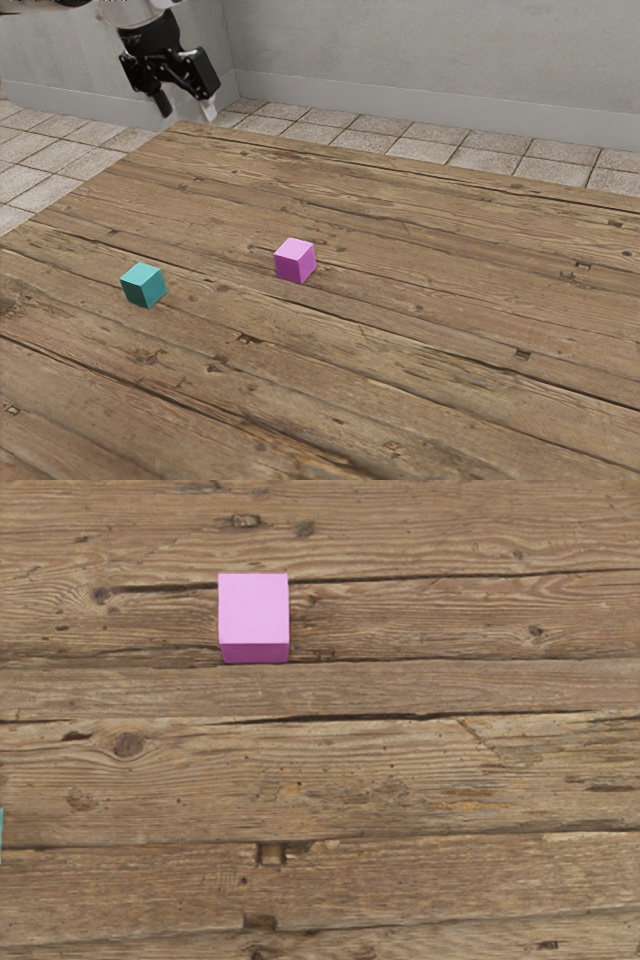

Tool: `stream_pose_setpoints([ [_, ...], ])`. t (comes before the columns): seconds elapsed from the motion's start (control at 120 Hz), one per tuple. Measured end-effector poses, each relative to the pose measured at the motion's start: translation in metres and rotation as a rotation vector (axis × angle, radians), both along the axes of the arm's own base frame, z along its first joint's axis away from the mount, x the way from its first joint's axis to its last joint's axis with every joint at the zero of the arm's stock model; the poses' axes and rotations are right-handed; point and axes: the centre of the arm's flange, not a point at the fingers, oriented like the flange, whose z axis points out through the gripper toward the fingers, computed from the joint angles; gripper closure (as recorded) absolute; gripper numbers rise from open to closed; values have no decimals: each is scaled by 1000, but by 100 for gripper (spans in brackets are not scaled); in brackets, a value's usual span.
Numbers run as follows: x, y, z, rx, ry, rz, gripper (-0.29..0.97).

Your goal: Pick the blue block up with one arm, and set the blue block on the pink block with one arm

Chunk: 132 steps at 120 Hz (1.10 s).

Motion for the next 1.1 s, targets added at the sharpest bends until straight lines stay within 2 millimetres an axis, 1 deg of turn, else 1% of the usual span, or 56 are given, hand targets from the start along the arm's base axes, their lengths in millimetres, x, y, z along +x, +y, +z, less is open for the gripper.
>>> stream_pose_setpoints([
  [0.067, 5, 3, -2, -1, -15, 3, 3],
  [0.183, 8, 16, 7, 3, -54, 26, 2],
  [0.35, 4, 53, 13, 14, -78, 88, 2],
  [0.392, 3, 64, 11, 19, -76, 108, 2],
  [0.433, 3, 75, -5, 21, -58, 129, 2],
  [0.517, -6, 98, -39, 28, -33, 174, 2],
  [0.617, -28, 128, -76, 38, -29, 236, 2],
  [0.675, -36, 146, -98, 40, -28, 272, 2],
  [0.792, -44, 170, -135, 45, -45, 314, 2],
  [0.85, -49, 183, -156, 48, -54, 336, 2],
  [0.908, -51, 190, -179, 59, -68, 344, 2],
  [0.95, -51, 192, -190, 75, -81, 340, 2],
  [1.0, -51, 192, -200, 93, -102, 331, 2],
  [1.1, -53, 189, -230, 140, -129, 297, 2],
])
